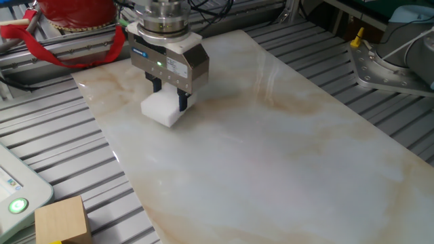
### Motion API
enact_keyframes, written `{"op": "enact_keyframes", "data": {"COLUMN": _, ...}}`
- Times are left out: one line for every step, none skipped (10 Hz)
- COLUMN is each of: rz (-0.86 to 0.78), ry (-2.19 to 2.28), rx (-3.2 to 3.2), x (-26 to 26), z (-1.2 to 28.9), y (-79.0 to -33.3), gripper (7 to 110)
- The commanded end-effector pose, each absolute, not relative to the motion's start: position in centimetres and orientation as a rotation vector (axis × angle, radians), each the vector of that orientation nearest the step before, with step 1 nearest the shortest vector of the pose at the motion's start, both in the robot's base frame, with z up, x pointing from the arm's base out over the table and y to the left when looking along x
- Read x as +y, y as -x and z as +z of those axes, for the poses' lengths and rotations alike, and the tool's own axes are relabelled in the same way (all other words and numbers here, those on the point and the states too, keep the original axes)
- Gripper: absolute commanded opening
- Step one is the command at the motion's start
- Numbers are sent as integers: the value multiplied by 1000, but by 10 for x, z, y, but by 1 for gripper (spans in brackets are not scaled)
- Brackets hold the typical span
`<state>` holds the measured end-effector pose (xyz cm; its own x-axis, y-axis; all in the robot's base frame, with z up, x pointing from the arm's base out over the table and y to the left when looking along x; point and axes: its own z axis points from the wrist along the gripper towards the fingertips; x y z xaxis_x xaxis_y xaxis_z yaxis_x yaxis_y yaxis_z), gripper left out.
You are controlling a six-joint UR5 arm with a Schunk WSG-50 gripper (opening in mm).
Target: Clean the tabletop with a sponge
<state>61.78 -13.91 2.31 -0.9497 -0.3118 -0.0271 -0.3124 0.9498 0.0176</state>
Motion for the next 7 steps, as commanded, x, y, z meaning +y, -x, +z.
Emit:
{"op": "enact_keyframes", "data": {"rz": 33, "ry": 486, "rx": 3058, "x": -131, "z": 28, "y": -613, "gripper": 7}}
{"op": "enact_keyframes", "data": {"rz": 36, "ry": 524, "rx": 3030, "x": -130, "z": 27, "y": -618, "gripper": 7}}
{"op": "enact_keyframes", "data": {"rz": 21, "ry": 539, "rx": 3020, "x": -128, "z": 23, "y": -619, "gripper": 7}}
{"op": "enact_keyframes", "data": {"rz": 12, "ry": 527, "rx": 3031, "x": -120, "z": 17, "y": -617, "gripper": 7}}
{"op": "enact_keyframes", "data": {"rz": 2, "ry": 495, "rx": 3039, "x": -104, "z": 6, "y": -615, "gripper": 7}}
{"op": "enact_keyframes", "data": {"rz": -2, "ry": 496, "rx": 3043, "x": -91, "z": -1, "y": -614, "gripper": 7}}
{"op": "enact_keyframes", "data": {"rz": 3, "ry": 484, "rx": 3046, "x": -87, "z": 0, "y": -615, "gripper": 7}}
